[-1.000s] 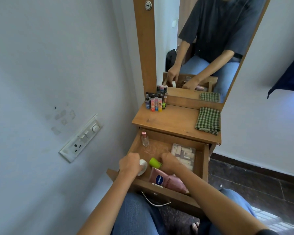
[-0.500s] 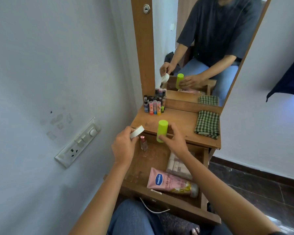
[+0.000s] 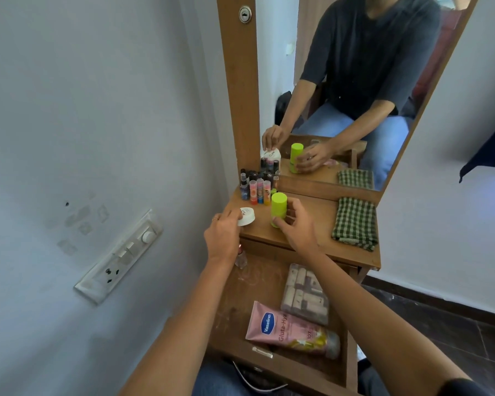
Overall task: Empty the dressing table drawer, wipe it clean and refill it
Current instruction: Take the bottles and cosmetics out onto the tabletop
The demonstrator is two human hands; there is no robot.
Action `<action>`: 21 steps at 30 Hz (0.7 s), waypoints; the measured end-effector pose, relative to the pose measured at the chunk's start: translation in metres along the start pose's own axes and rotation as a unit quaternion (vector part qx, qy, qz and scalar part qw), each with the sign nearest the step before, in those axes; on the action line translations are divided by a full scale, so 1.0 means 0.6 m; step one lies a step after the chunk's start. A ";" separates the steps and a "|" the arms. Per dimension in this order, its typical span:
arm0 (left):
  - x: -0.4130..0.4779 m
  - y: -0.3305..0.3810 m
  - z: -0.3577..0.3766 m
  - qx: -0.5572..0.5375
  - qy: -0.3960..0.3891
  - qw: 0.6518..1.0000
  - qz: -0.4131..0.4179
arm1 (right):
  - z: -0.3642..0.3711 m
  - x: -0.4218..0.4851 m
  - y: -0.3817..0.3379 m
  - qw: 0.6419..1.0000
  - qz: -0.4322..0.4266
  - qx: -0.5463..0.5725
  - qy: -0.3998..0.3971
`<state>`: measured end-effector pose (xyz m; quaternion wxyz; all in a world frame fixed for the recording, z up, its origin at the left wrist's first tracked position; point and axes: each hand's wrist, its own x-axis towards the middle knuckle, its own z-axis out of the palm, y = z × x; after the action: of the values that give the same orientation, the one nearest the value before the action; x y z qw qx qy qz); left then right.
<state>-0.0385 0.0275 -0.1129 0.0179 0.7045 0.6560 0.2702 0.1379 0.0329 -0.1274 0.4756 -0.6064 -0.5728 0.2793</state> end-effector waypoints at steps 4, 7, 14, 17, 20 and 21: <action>-0.004 -0.009 0.011 -0.038 -0.006 0.999 -0.011 | 0.003 0.013 0.018 1.000 0.005 -0.014 0.013; -0.007 -0.013 0.015 -0.074 -0.002 0.997 -0.036 | 0.006 0.029 0.028 0.999 0.021 -0.005 0.037; 0.015 -0.001 0.036 -0.118 0.002 0.991 -0.058 | 0.013 0.062 0.031 0.993 0.046 -0.033 0.100; 0.028 -0.003 0.052 -0.155 -0.008 0.984 -0.085 | 0.021 0.082 0.035 0.990 0.051 -0.044 0.120; 0.042 -0.008 0.063 -0.206 -0.007 0.973 -0.099 | 0.027 0.101 0.041 0.989 0.055 -0.045 0.133; 0.047 -0.009 0.066 -0.216 -0.007 0.971 -0.101 | 0.028 0.106 0.042 0.988 0.055 -0.043 0.135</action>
<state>-0.0278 0.0676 -0.1387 0.2012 0.6157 0.6499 0.3977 0.1458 0.1011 -0.1436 0.5061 -0.6890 -0.4806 0.1956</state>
